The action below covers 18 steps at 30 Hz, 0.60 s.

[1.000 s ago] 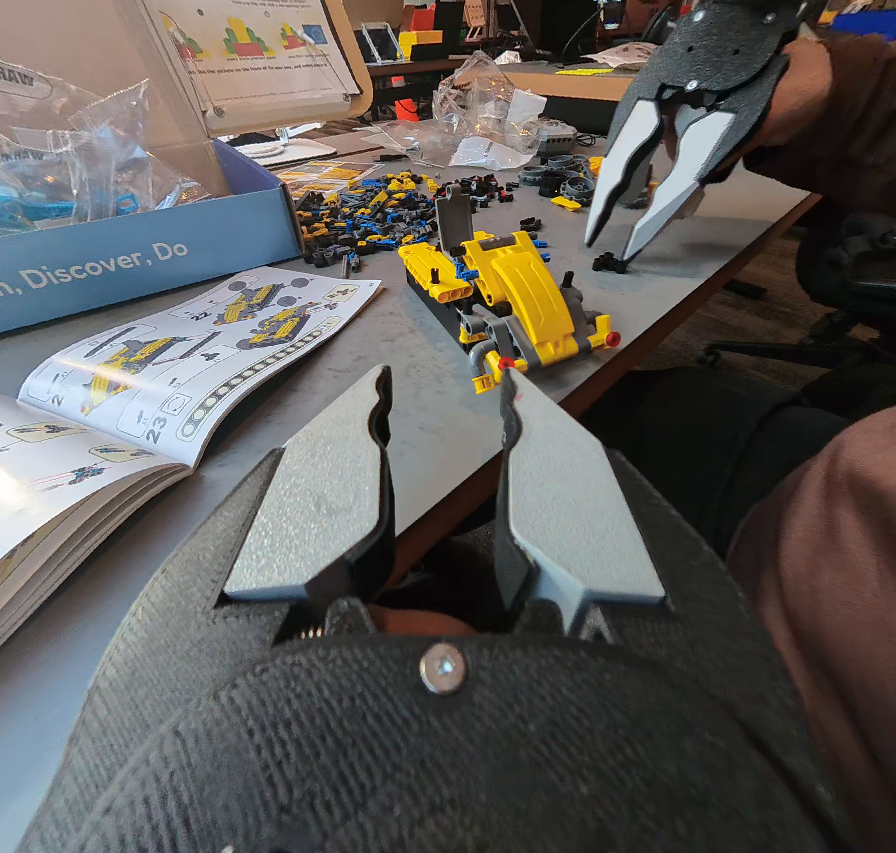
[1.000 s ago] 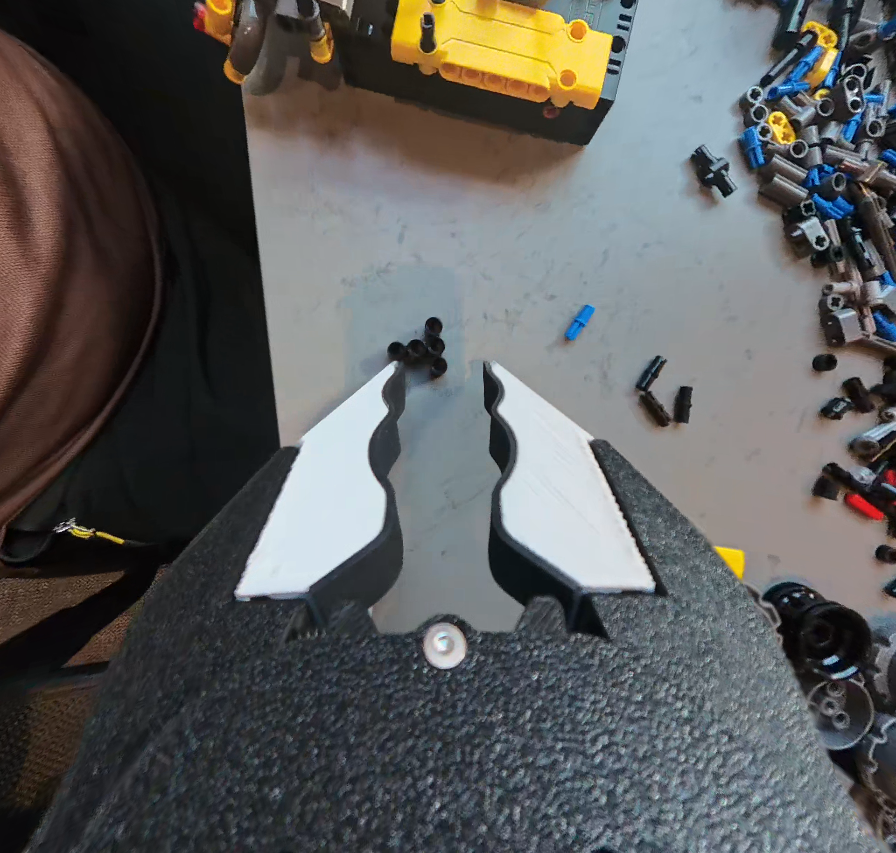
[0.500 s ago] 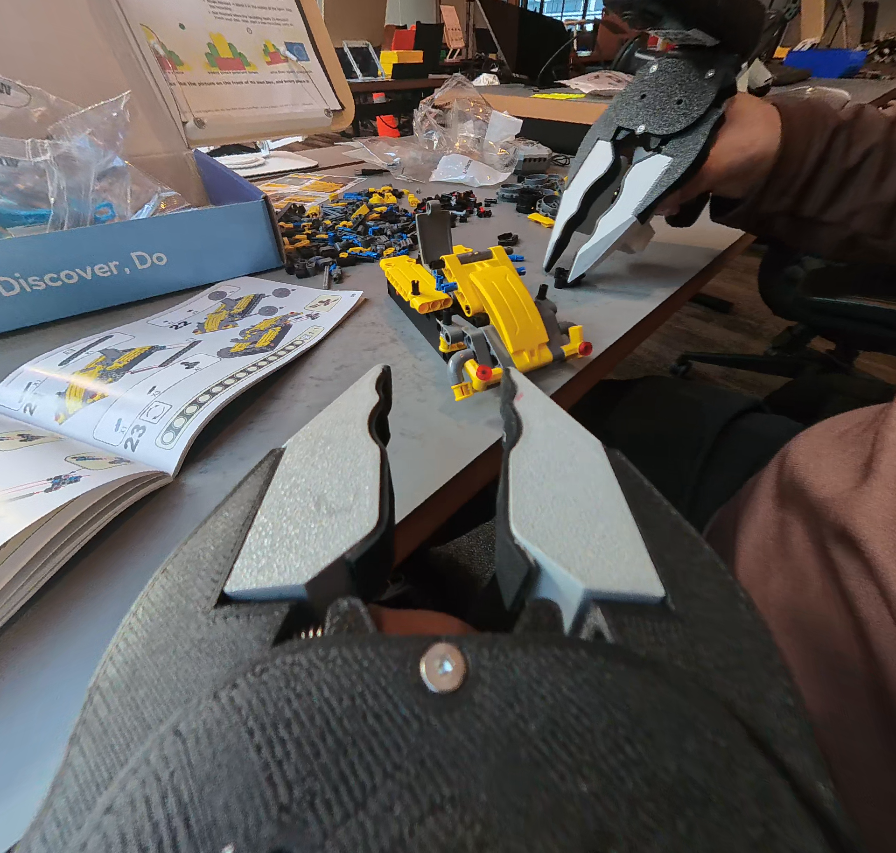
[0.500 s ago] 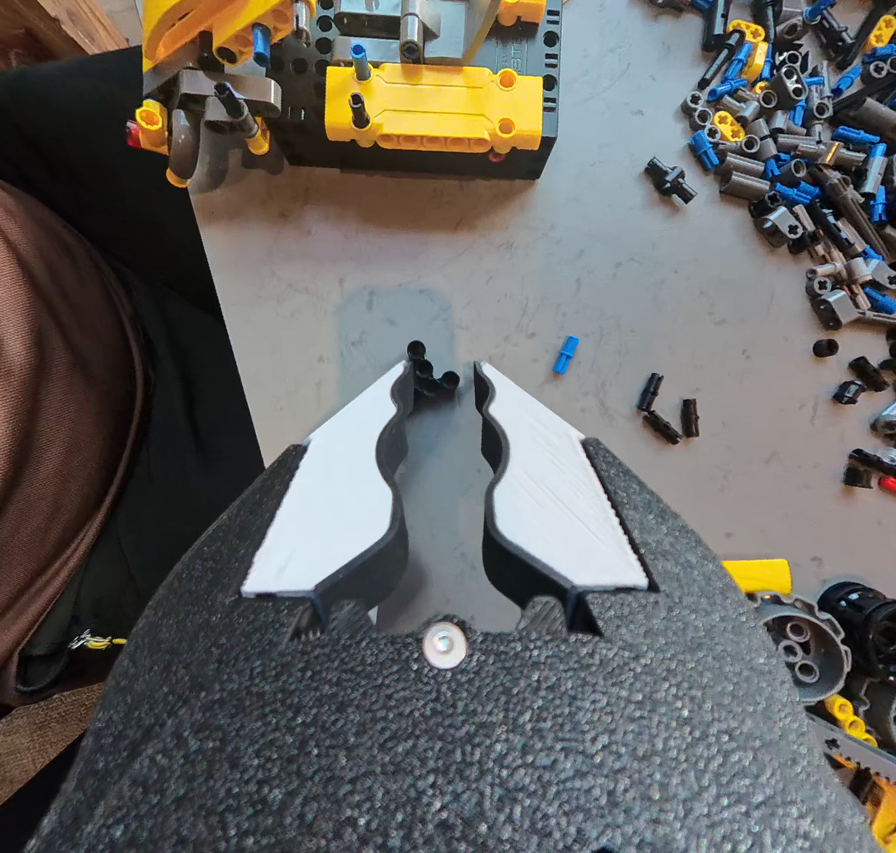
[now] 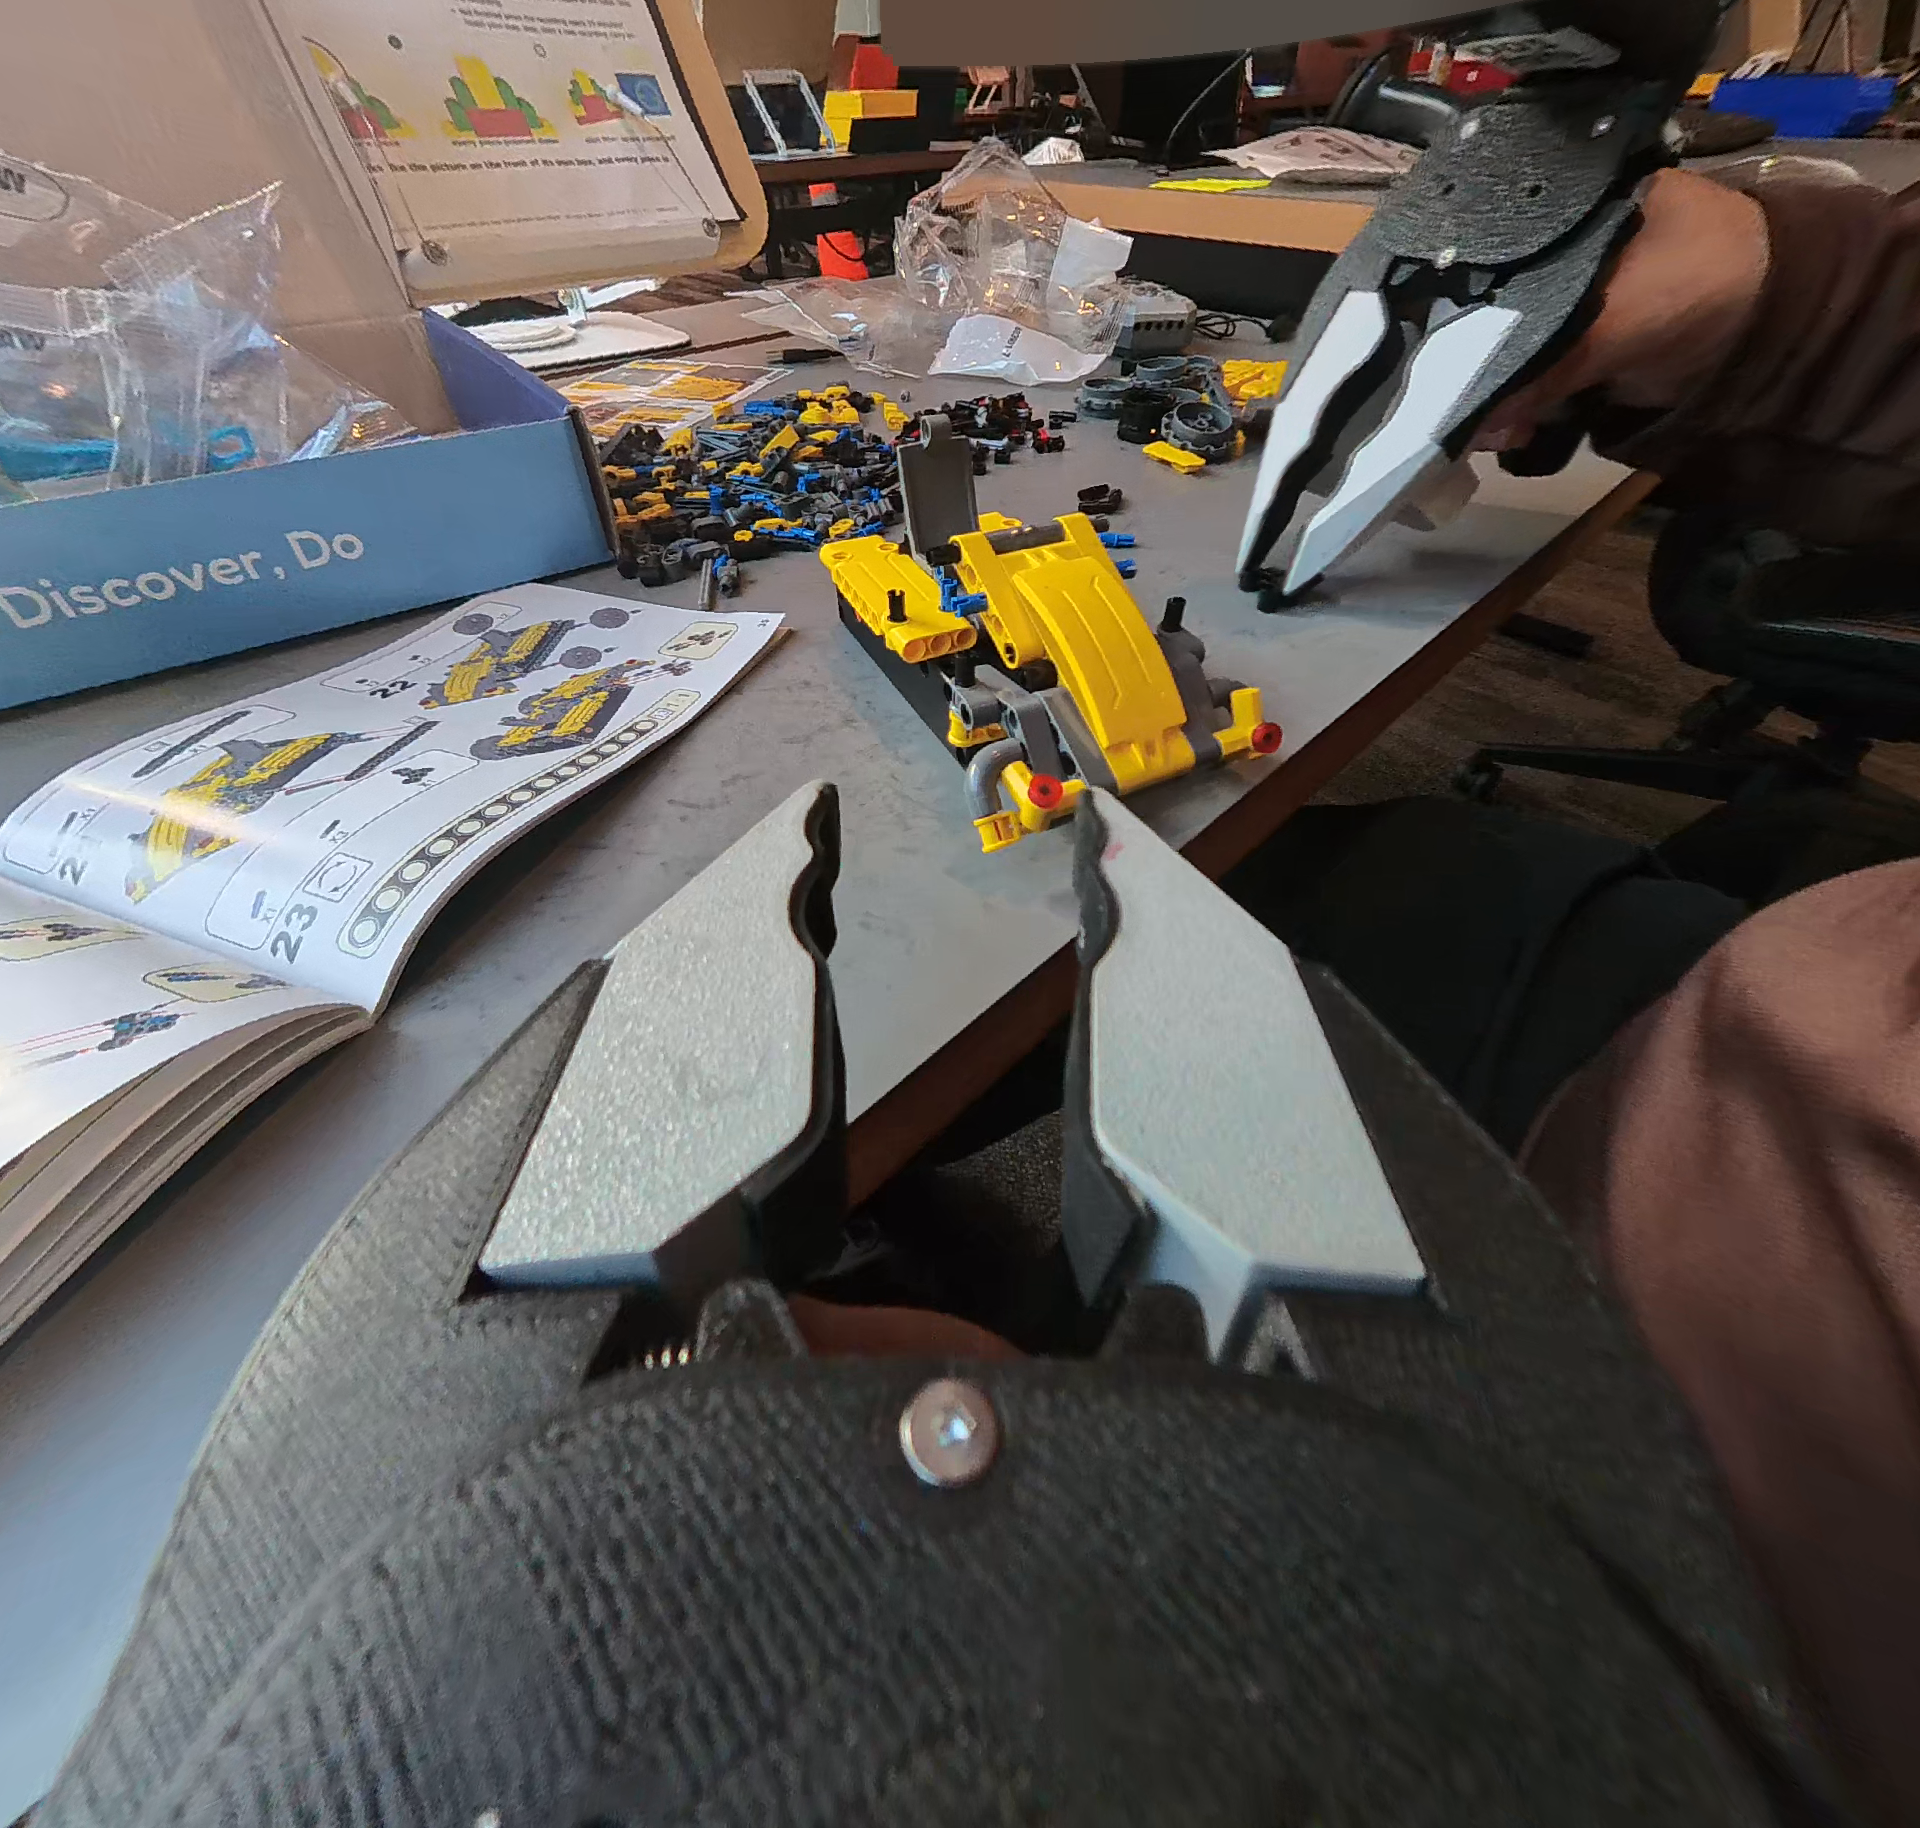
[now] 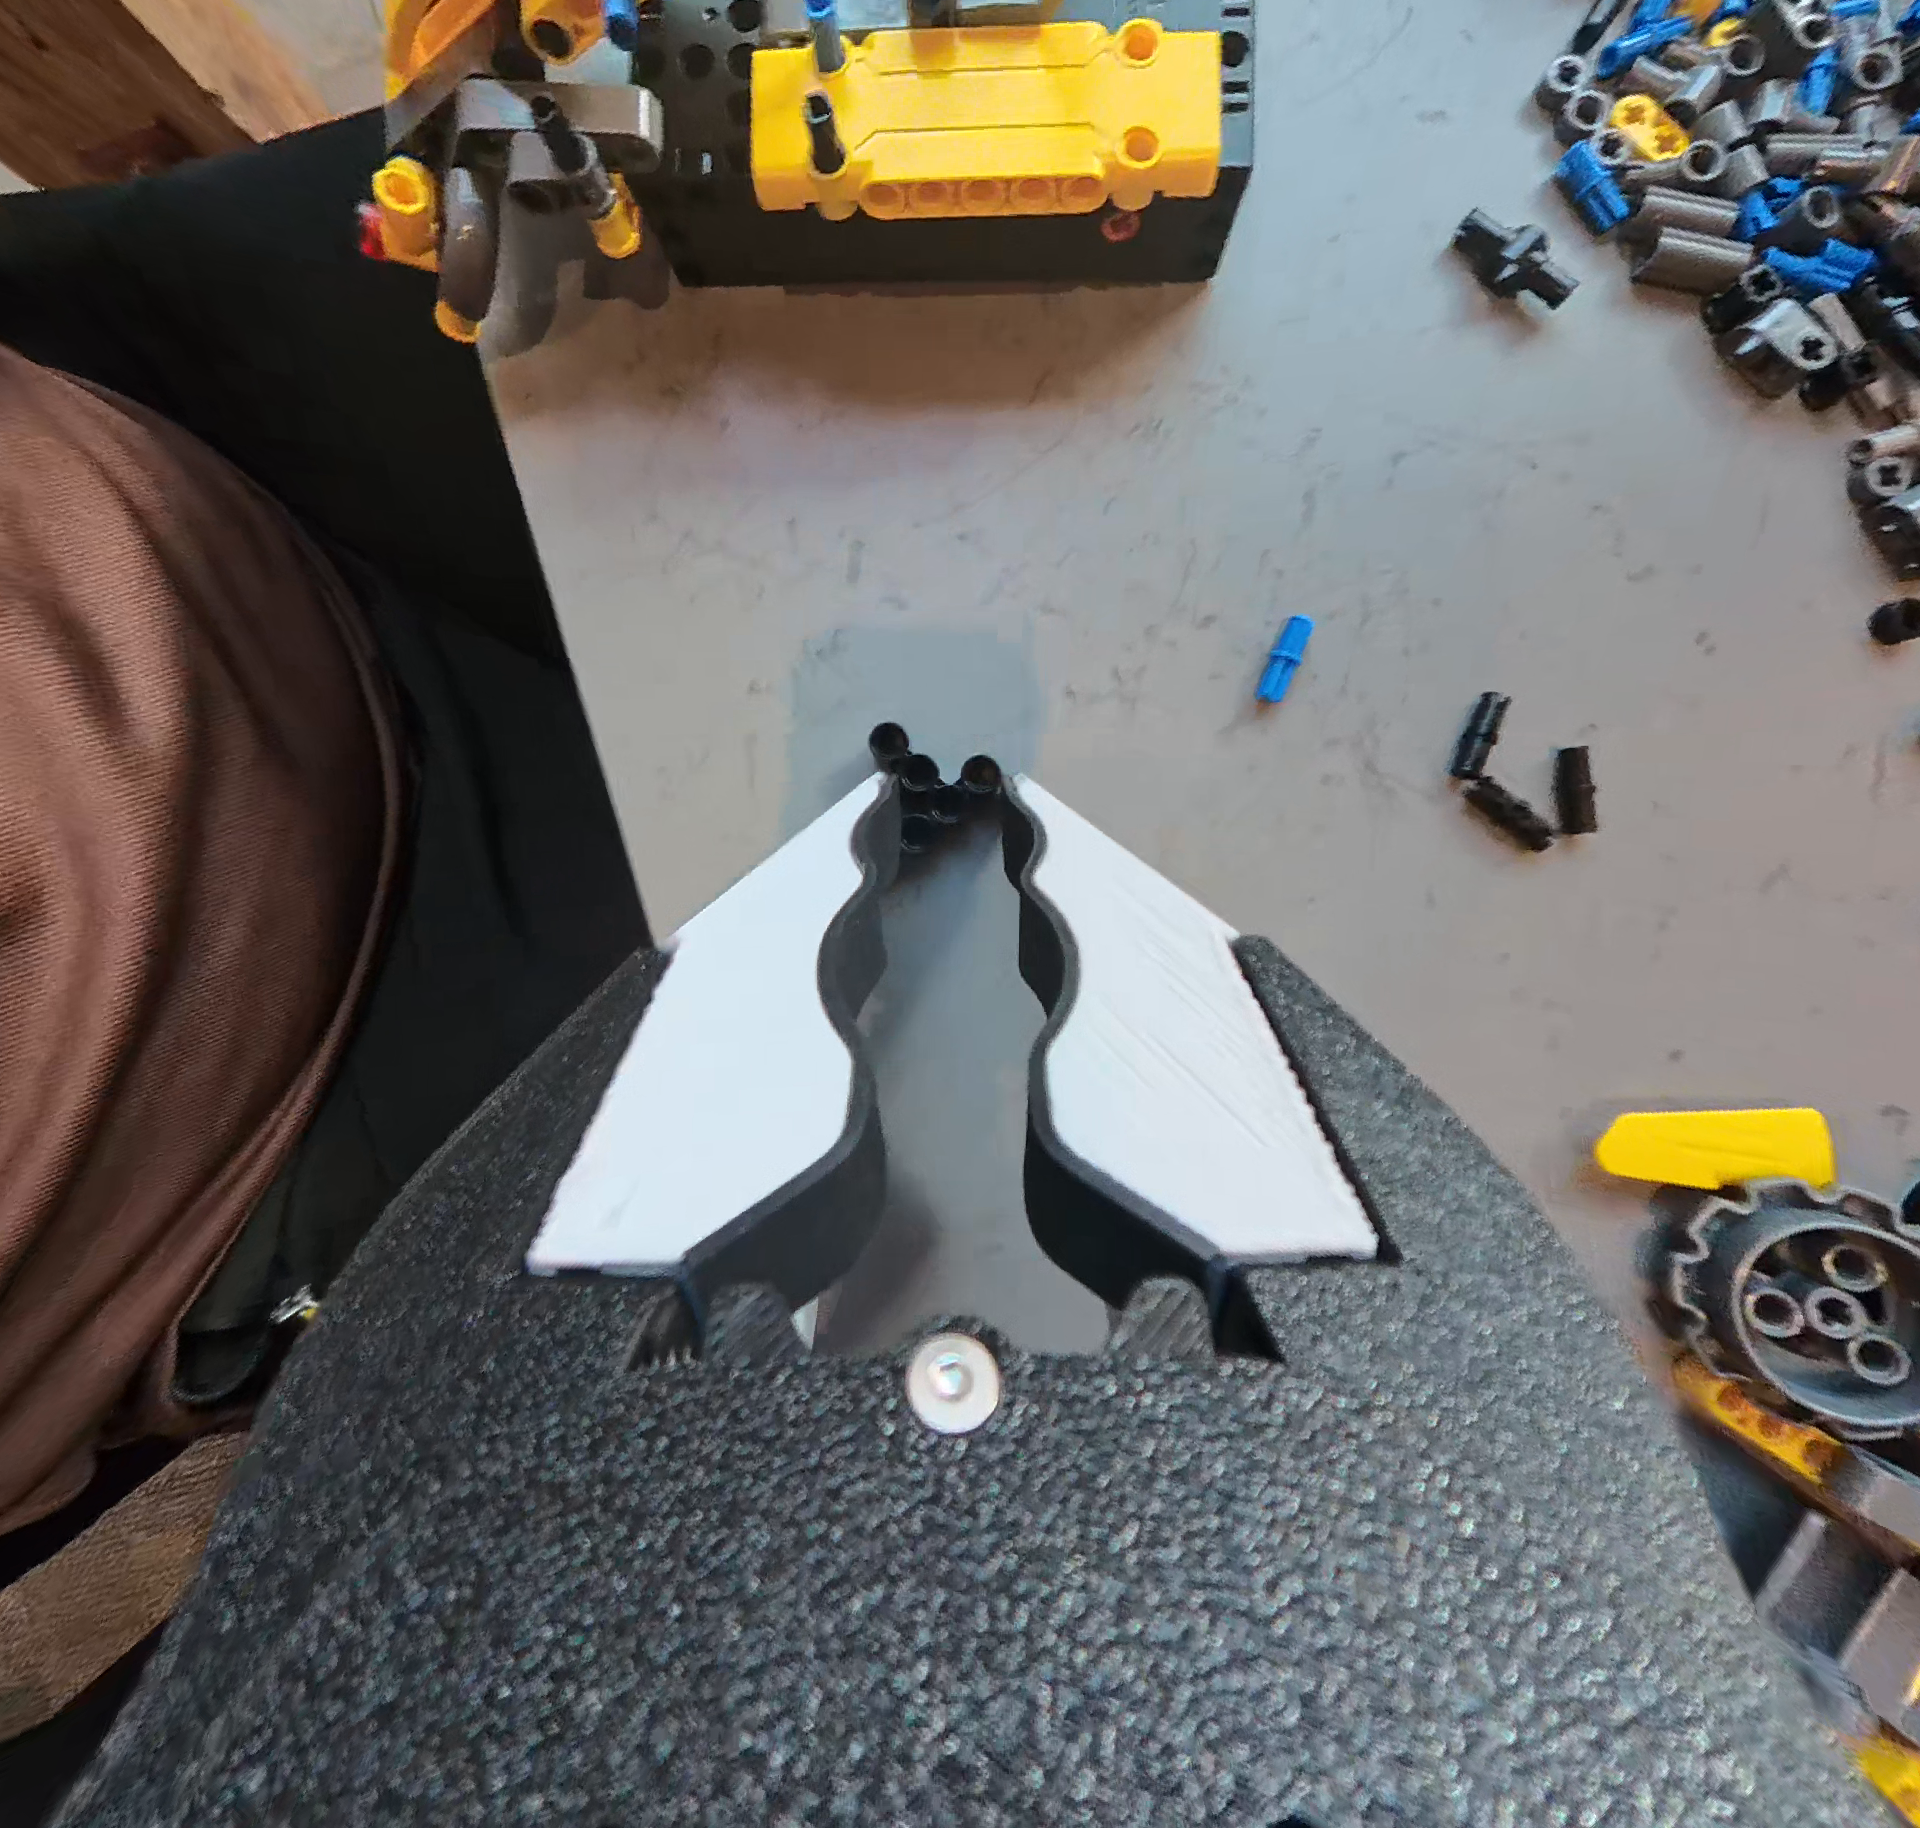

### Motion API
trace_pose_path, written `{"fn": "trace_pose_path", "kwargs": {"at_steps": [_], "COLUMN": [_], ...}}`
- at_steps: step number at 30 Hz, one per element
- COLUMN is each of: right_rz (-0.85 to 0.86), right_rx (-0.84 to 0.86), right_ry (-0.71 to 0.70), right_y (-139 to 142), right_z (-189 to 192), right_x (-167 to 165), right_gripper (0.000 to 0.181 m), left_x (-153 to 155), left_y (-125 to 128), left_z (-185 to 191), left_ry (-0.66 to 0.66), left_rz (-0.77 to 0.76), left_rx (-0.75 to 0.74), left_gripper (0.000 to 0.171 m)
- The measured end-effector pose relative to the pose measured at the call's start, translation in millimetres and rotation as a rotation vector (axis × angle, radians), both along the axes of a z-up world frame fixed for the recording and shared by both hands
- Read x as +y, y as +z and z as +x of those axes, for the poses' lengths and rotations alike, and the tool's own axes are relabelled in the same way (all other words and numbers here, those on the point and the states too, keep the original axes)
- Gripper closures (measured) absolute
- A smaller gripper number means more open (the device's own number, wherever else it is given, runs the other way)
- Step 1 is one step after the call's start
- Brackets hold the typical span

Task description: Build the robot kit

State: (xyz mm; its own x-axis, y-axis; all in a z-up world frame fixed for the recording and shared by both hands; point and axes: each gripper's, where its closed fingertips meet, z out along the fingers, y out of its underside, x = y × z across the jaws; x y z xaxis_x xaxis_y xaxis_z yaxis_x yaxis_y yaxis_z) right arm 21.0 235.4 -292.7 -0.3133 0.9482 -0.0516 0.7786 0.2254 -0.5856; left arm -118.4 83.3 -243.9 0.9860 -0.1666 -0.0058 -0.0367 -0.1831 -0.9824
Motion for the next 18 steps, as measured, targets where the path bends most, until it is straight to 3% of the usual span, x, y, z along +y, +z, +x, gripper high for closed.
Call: {"fn": "trace_pose_path", "kwargs": {"at_steps": [11,18], "right_rz": [0.004,-0.037], "right_rx": [-0.024,-0.032], "right_ry": [-0.039,-0.026], "right_y": [2,0], "right_z": [18,24], "right_x": [10,0], "right_gripper": [0.162,0.166], "left_x": [1,2], "left_y": [-1,-2], "left_z": [-2,2], "left_ry": [0.007,-0.008], "left_rz": [-0.006,-0.009], "left_rx": [0.003,0.006], "left_gripper": [0.129,0.129]}}
